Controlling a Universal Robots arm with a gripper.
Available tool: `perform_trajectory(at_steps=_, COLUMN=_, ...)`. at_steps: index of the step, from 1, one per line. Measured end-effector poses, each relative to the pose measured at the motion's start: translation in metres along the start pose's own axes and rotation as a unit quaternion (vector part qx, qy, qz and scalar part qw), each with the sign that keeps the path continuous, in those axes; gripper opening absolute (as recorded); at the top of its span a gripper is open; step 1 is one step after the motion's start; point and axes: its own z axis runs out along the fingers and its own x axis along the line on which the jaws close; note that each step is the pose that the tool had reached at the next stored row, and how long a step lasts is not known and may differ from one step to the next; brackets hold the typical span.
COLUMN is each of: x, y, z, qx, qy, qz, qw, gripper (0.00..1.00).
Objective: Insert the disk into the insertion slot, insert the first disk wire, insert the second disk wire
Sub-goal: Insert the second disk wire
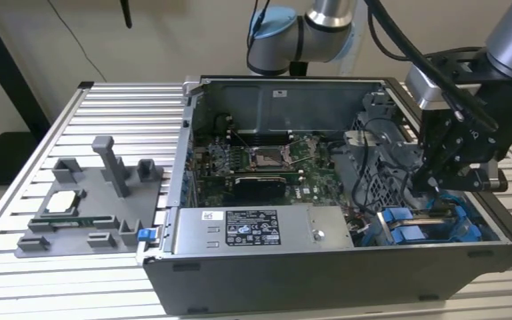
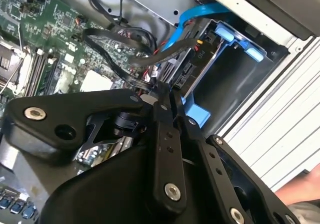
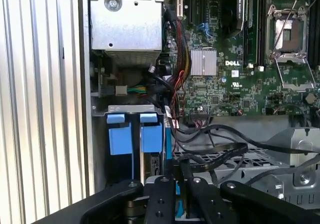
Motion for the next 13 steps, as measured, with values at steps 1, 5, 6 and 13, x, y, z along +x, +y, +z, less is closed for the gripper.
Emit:
perform_trajectory(at_steps=1, x=0.0001, y=0.0001, z=0.0011, qx=0.0001, qy=0.0002, qz=0.0, qw=1.0, gripper=0.0)
perform_trajectory(at_steps=5, x=0.0003, y=0.0003, z=0.0023, qx=0.0003, qy=0.0003, qz=0.0, qw=1.0, gripper=0.0)
perform_trajectory(at_steps=6, x=0.0003, y=0.0004, z=0.0023, qx=0.0004, qy=0.0003, qz=0.0, qw=1.0, gripper=0.0)
perform_trajectory(at_steps=13, x=0.001, y=0.0004, z=0.0063, qx=0.0047, qy=0.001, qz=-0.001, qw=1.0, gripper=0.0)
